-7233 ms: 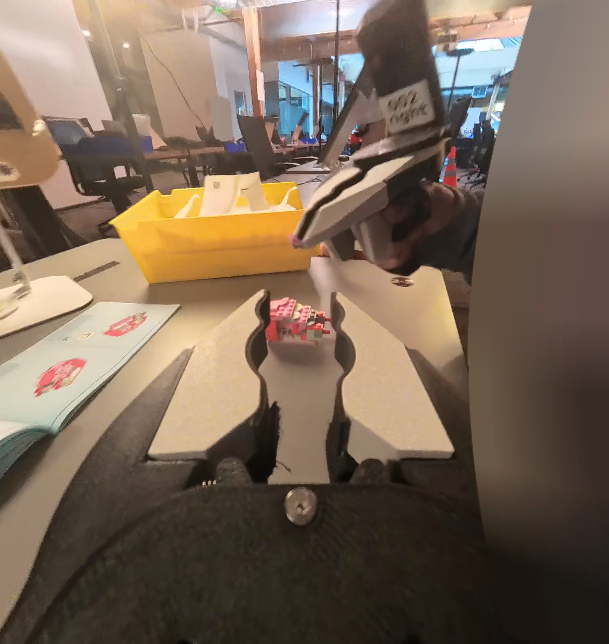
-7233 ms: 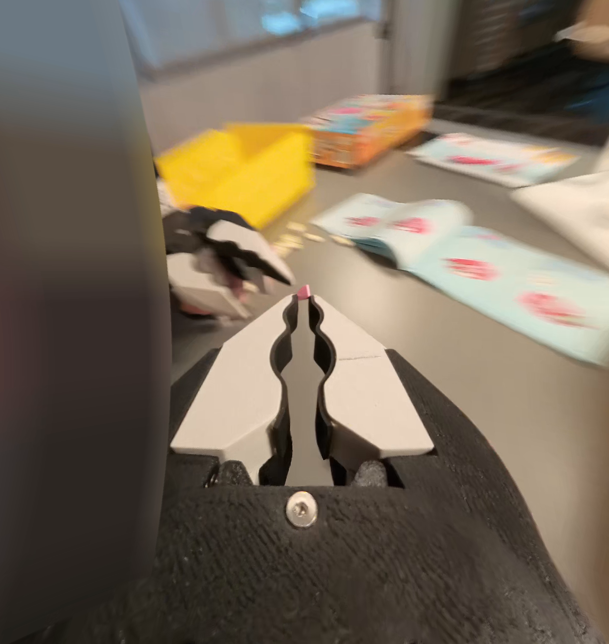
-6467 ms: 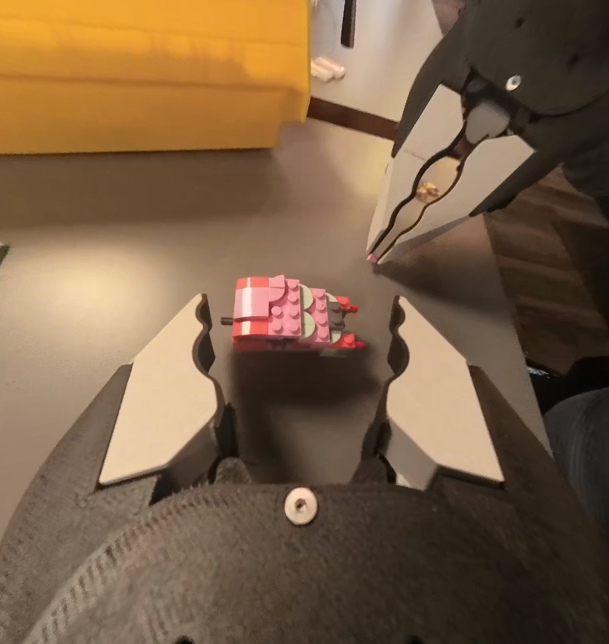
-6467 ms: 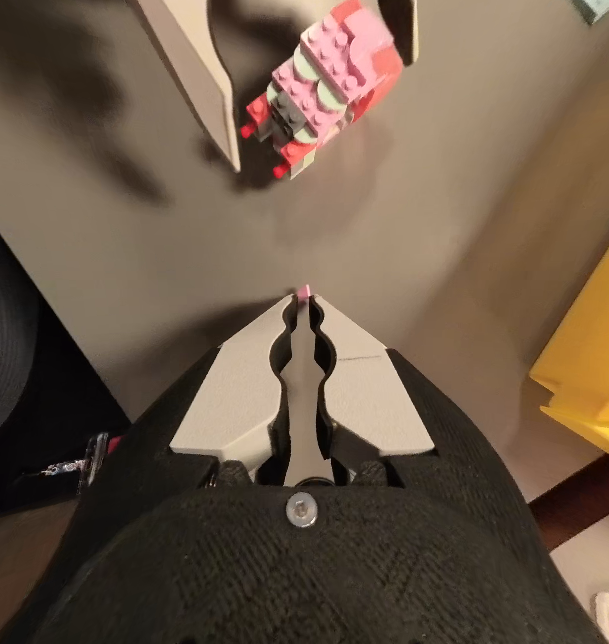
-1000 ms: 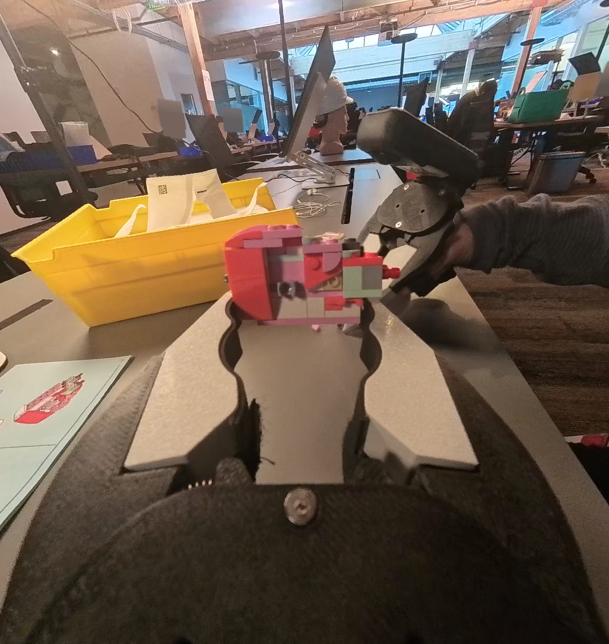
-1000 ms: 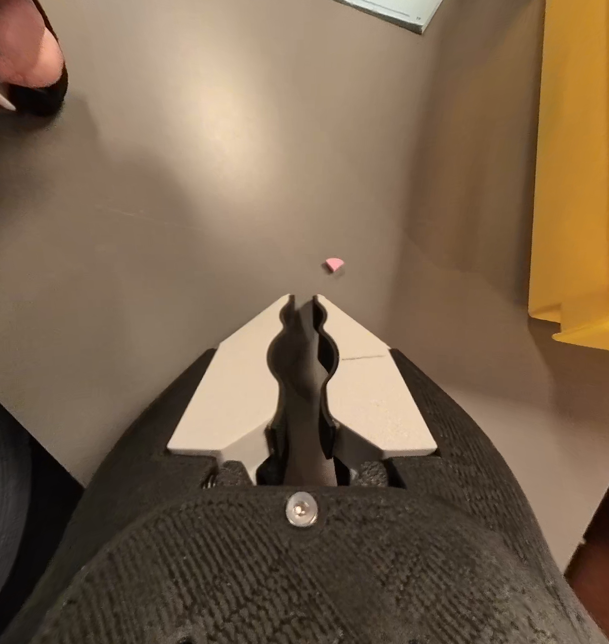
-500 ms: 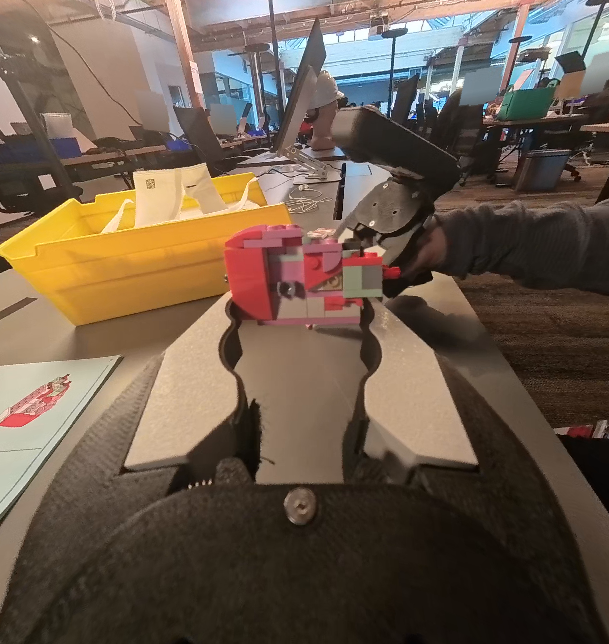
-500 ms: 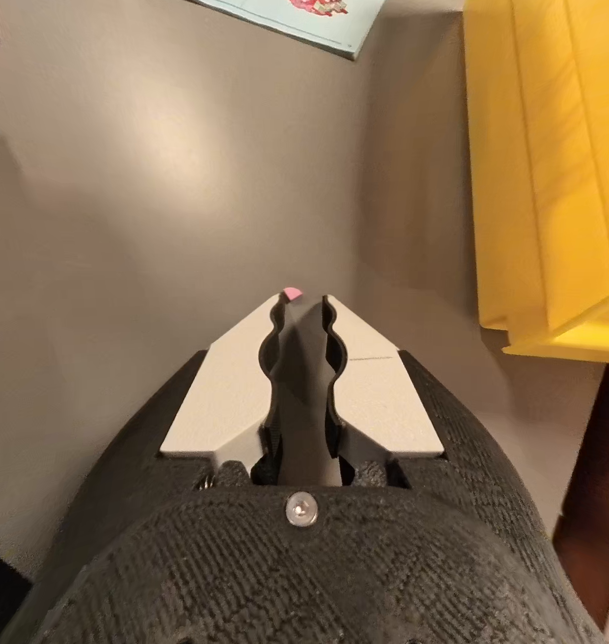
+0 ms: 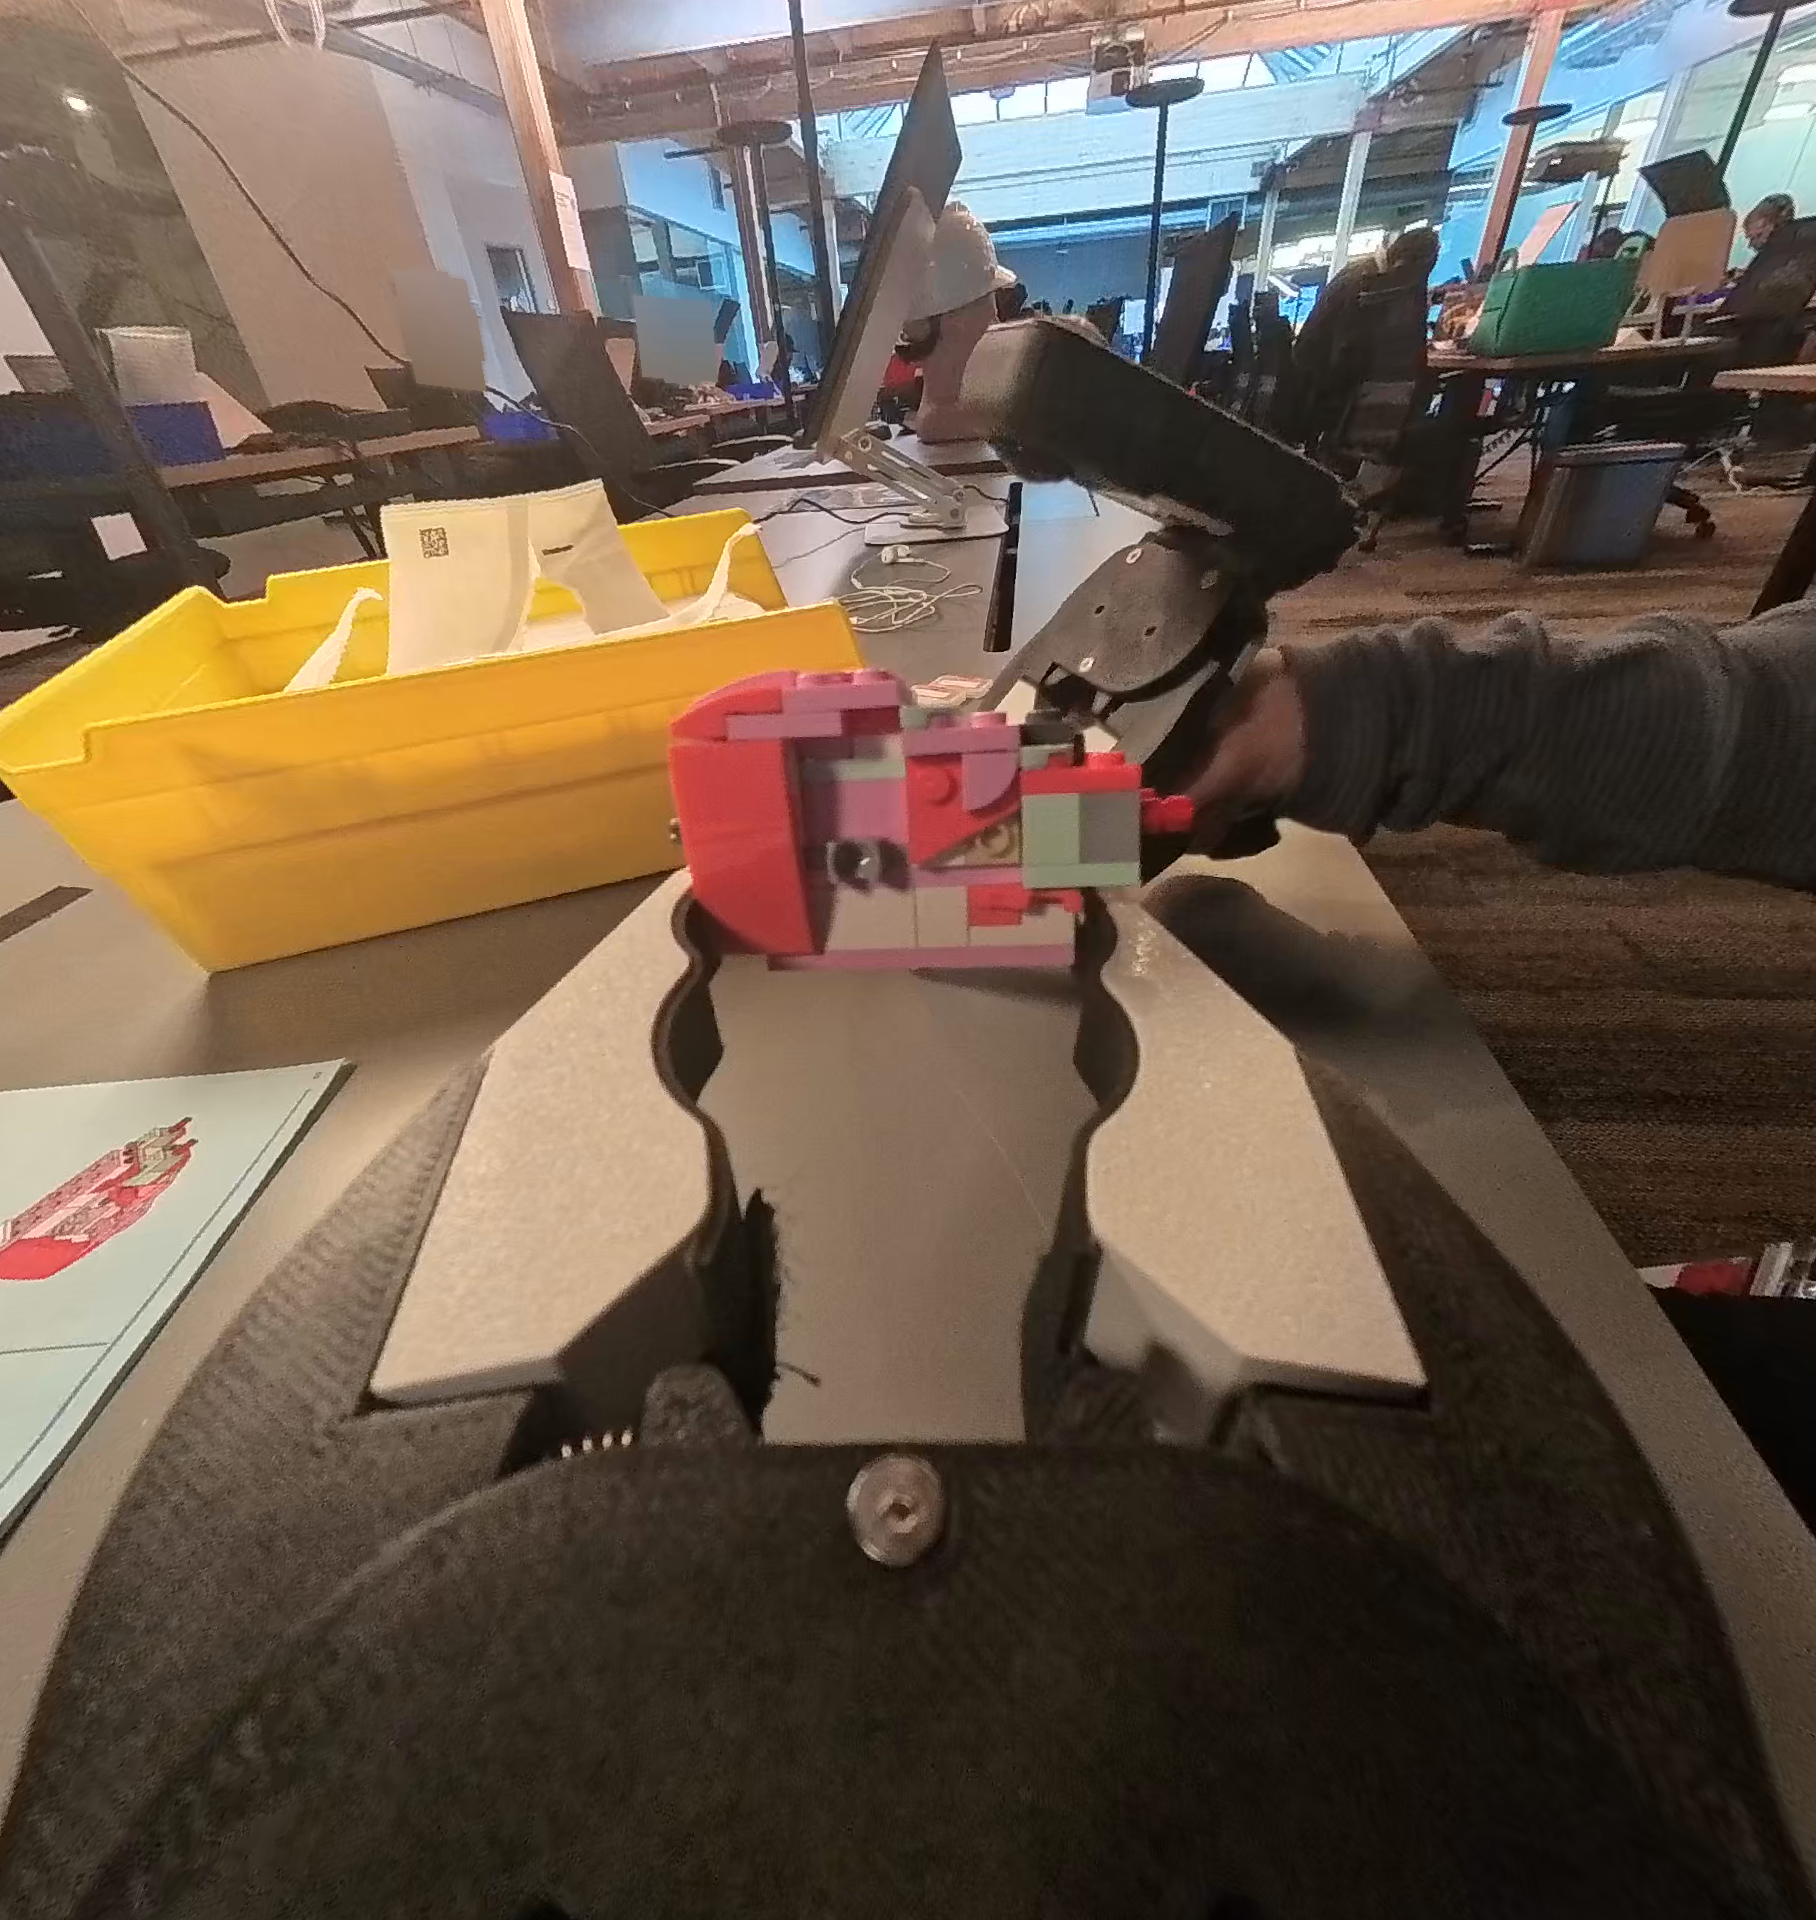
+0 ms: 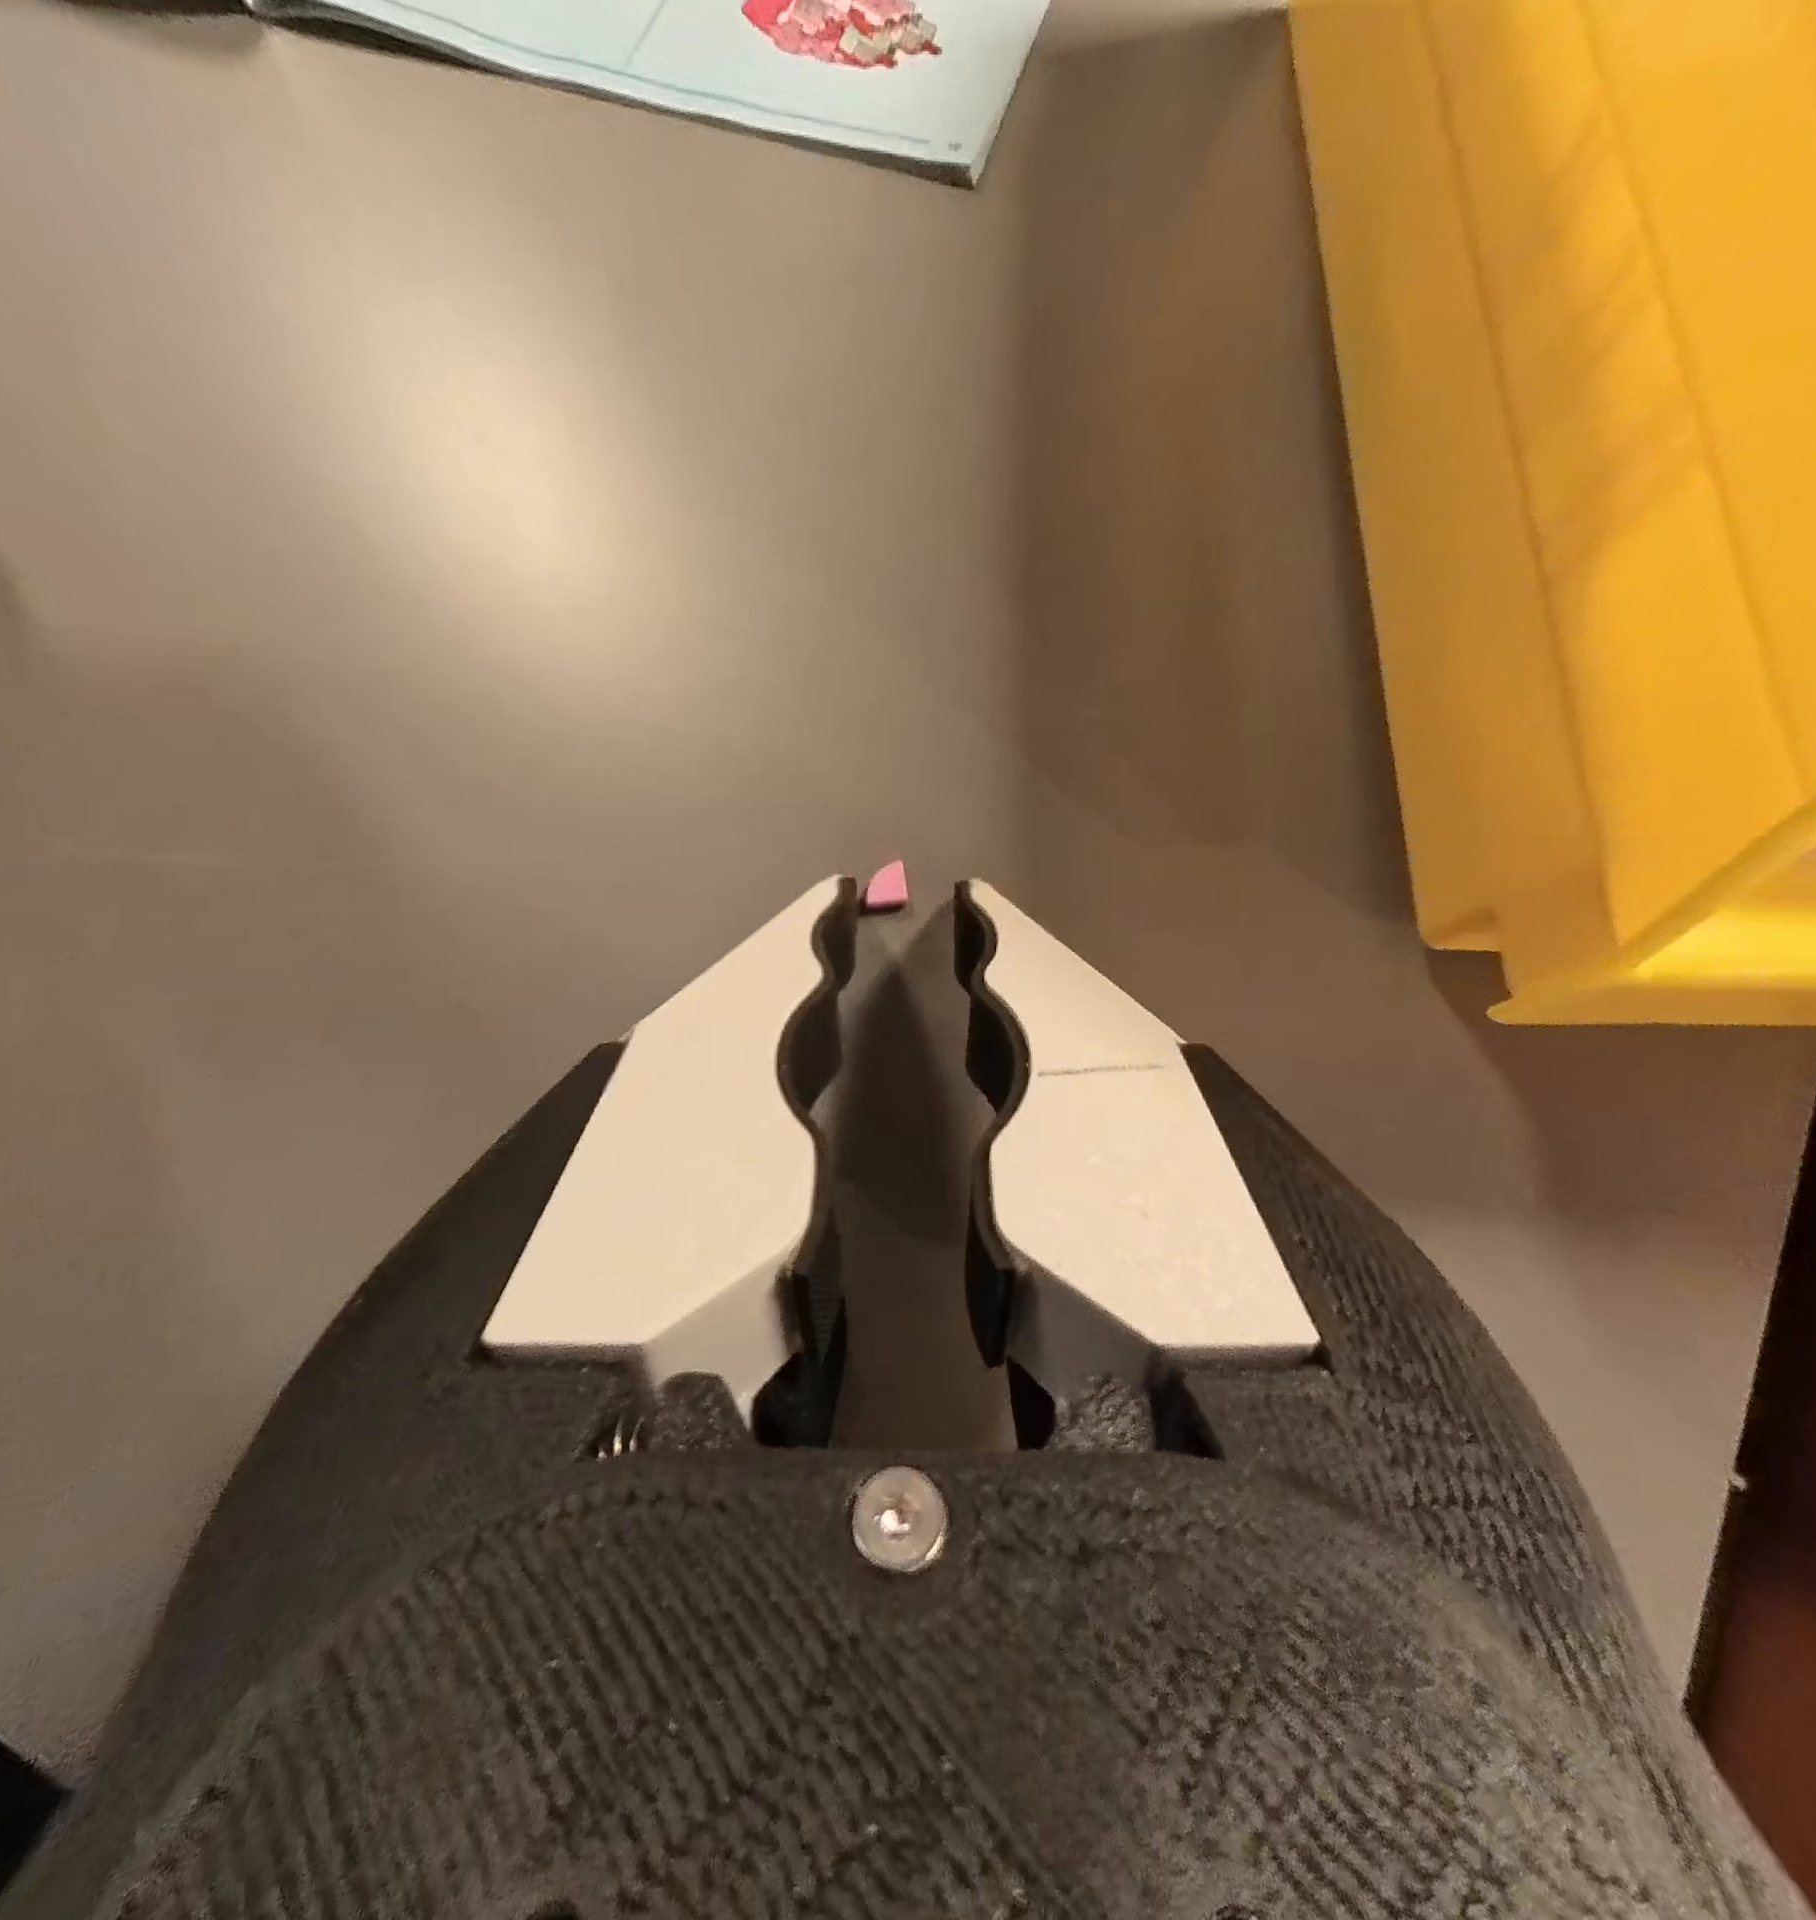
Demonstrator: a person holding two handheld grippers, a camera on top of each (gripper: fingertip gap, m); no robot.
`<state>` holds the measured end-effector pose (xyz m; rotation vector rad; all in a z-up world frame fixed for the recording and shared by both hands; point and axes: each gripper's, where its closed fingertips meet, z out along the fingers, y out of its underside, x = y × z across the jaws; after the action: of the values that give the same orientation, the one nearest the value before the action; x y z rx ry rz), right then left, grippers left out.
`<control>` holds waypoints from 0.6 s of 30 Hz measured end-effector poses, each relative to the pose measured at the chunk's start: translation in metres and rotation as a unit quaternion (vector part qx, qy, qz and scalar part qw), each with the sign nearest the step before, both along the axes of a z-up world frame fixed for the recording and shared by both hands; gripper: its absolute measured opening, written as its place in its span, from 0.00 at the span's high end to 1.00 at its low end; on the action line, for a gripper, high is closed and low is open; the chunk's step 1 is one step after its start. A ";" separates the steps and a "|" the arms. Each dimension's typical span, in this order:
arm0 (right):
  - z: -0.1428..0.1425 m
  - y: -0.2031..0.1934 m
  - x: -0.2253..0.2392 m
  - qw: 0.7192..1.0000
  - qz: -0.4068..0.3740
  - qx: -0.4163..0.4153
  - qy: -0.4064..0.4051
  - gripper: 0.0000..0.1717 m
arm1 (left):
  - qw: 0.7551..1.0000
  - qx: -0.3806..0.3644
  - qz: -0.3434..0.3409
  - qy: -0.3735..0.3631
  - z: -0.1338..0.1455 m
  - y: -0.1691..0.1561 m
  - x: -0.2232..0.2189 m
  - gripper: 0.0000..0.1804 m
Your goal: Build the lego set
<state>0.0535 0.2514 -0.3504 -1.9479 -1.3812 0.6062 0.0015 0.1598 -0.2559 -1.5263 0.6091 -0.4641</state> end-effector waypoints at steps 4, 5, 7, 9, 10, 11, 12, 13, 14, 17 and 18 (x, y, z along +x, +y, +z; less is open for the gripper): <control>0.000 -0.001 -0.002 1.000 0.005 -0.001 -0.007 0.93 | 1.000 0.000 -0.001 -0.001 0.000 0.000 0.000 0.62; 0.000 -0.001 -0.002 1.000 0.008 -0.001 -0.009 0.93 | 1.000 0.000 -0.001 -0.001 0.000 0.000 0.000 0.62; -0.001 -0.002 -0.002 1.000 0.017 -0.001 -0.016 0.96 | 1.000 -0.001 -0.002 -0.001 0.000 0.000 0.000 0.62; -0.001 -0.003 -0.003 0.999 0.026 -0.001 -0.023 0.97 | 1.000 0.000 -0.003 -0.001 0.000 -0.001 0.000 0.62; -0.001 -0.003 -0.003 0.999 0.031 -0.002 -0.027 0.97 | 1.000 0.000 -0.004 -0.002 0.000 -0.001 0.000 0.62; -0.001 -0.003 -0.003 0.999 0.039 -0.004 -0.031 0.97 | 1.000 0.001 -0.007 -0.002 0.000 -0.002 0.001 0.62; -0.001 -0.004 -0.003 0.998 0.048 -0.003 -0.038 0.97 | 1.000 0.002 -0.013 -0.005 0.001 -0.003 0.002 0.62; 0.000 -0.003 -0.002 0.997 0.058 0.002 -0.046 0.97 | 1.000 0.005 -0.024 -0.009 0.003 -0.005 0.004 0.62; 0.005 -0.004 -0.004 0.996 0.072 0.014 -0.045 0.97 | 0.999 0.007 -0.040 -0.015 0.005 -0.009 0.007 0.62; 0.058 -0.033 -0.027 0.980 0.188 0.045 0.050 0.97 | 0.993 0.005 -0.109 -0.043 0.012 -0.023 0.018 0.62; 0.082 -0.049 -0.034 0.966 0.237 0.056 0.090 0.97 | 0.990 0.001 -0.134 -0.053 0.014 -0.028 0.022 0.62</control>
<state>0.0193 0.2026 -0.2687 -1.4342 -1.7325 0.8789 0.0236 0.1318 -0.2418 -1.4136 0.7357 -0.7449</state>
